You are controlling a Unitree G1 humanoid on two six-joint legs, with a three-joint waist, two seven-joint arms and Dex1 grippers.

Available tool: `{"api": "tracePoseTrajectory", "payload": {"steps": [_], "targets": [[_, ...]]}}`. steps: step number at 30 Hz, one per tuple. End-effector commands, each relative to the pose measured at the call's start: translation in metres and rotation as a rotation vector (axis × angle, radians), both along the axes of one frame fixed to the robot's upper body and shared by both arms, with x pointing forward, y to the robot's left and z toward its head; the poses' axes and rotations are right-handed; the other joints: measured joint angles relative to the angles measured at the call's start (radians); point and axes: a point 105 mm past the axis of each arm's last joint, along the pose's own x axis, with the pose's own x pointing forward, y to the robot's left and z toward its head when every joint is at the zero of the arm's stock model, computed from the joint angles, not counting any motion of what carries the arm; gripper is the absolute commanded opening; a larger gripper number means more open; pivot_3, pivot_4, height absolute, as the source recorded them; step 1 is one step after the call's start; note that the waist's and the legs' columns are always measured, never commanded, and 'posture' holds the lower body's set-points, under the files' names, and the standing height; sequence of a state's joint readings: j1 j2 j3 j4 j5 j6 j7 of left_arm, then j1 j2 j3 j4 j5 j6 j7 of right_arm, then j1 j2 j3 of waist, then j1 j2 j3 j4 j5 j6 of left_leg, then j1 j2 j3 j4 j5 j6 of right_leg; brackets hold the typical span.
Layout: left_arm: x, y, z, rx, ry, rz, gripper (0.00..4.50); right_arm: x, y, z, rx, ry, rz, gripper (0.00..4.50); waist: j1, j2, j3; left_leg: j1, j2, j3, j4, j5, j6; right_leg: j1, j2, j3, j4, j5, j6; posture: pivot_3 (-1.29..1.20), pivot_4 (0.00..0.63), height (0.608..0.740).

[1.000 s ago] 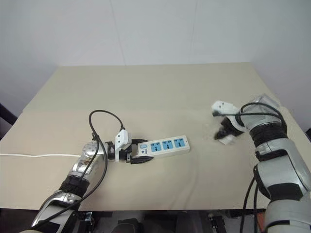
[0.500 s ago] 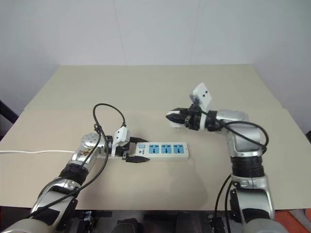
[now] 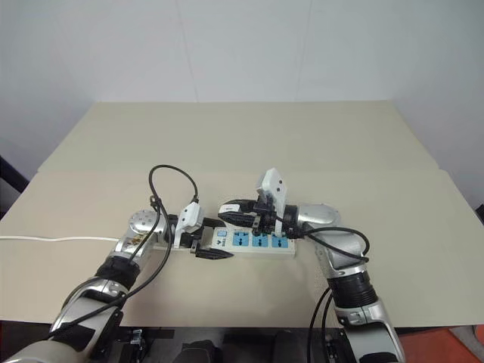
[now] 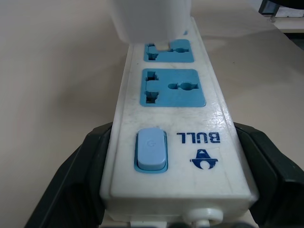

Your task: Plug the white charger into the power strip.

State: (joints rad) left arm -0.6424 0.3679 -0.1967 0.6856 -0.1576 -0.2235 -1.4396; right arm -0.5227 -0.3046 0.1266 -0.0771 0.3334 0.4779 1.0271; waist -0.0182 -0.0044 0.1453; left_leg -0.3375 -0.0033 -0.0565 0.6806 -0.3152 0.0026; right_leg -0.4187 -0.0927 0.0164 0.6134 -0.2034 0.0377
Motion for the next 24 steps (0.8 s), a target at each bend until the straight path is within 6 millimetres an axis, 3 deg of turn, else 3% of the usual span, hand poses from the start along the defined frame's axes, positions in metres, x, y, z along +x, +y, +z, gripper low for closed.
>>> {"api": "tracePoseTrajectory", "payload": {"steps": [1, 18, 24], "targets": [[-0.007, -0.001, -0.013, 0.044, 0.009, -0.009, 3.31, -0.001, 0.002, 0.011, 0.027, -0.071, 0.021, 1.11, 0.000, 0.000, 0.000, 0.000, 0.000, 0.000, 0.000, 0.000, 0.000, 0.000, 0.000, 0.000, 0.000, 0.000, 0.000, 0.00, 0.150, 0.740], [-0.015, 0.000, -0.014, 0.035, 0.027, 0.013, 3.31, 0.005, -0.001, -0.014, -0.003, -0.123, 0.056, 1.11, -0.001, 0.000, 0.000, 0.001, 0.000, 0.000, 0.000, 0.000, 0.000, 0.001, 0.000, 0.000, 0.000, 0.000, 0.000, 0.00, 0.150, 0.740], [-0.015, 0.001, -0.015, 0.036, 0.036, 0.012, 3.31, 0.011, -0.012, -0.036, -0.041, -0.126, 0.017, 1.11, -0.002, -0.001, 0.000, 0.001, 0.000, 0.000, 0.000, 0.000, 0.000, 0.001, 0.000, 0.000, 0.000, 0.000, 0.000, 0.00, 0.150, 0.740]]}}
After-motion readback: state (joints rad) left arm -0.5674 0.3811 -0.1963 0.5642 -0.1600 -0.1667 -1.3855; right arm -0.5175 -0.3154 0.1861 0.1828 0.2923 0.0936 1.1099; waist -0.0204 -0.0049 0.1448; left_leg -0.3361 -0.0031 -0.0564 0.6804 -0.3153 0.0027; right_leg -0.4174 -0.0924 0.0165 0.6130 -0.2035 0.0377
